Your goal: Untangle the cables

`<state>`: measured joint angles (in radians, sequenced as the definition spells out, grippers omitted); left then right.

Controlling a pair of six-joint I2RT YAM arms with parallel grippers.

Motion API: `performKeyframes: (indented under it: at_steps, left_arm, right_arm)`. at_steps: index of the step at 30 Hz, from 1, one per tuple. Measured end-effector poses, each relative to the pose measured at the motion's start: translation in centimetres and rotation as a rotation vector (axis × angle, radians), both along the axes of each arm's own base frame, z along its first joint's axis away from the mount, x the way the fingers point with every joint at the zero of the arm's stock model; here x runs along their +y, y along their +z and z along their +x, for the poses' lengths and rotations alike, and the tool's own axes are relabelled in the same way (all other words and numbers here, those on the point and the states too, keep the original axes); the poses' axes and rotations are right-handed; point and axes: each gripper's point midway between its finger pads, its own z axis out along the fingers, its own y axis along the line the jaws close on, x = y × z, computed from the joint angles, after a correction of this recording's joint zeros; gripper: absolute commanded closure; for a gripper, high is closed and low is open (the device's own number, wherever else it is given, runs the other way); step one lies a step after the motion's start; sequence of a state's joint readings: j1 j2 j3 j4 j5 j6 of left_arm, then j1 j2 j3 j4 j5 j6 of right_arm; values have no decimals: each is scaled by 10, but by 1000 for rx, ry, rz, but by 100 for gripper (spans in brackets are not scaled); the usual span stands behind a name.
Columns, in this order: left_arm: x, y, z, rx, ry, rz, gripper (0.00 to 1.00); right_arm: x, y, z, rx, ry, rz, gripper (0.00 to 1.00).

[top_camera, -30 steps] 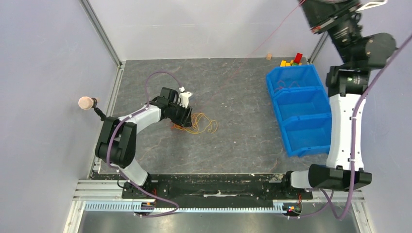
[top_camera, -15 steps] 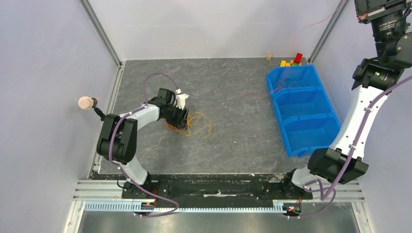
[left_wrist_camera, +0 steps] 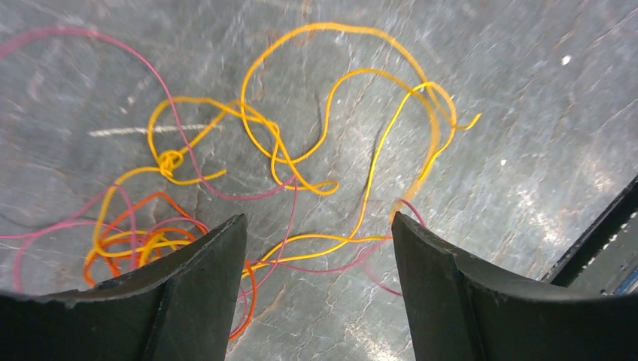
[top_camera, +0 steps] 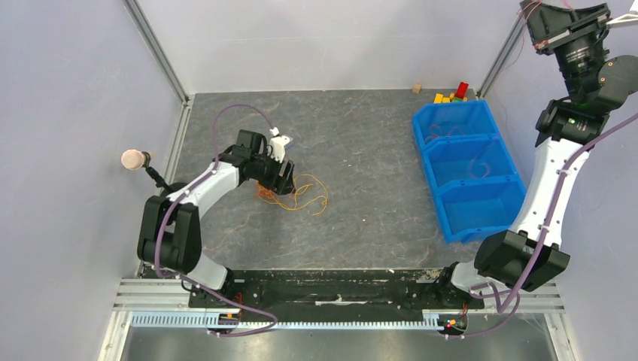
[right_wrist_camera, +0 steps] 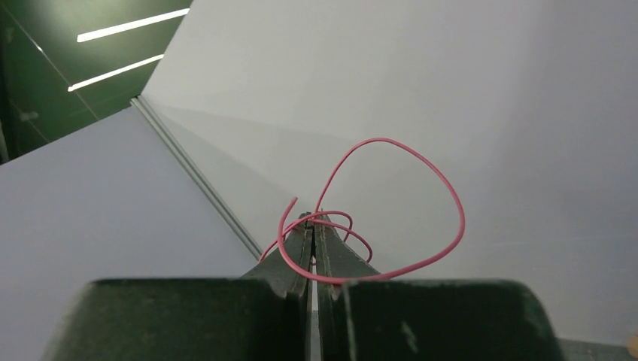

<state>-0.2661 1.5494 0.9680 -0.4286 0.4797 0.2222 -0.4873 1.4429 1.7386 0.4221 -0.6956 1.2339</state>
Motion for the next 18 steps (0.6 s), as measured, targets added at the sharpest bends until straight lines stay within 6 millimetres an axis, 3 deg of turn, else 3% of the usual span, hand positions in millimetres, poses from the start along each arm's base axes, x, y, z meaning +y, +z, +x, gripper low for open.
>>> performKeyframes:
  at_steps: [8,14,18]
  left_arm:
    - [-12,62,15,-129,-26,-78,20]
    - [-14,81,13,-160,-26,-99,19]
    - [-14,85,11,-166,-28,-108,18]
  right_arm:
    - [-12,-60,15,117,-67,-72,100]
    - [-28,-121,23,242,-156,-180,100]
    - [-55,-159,25,327,-246,-276,100]
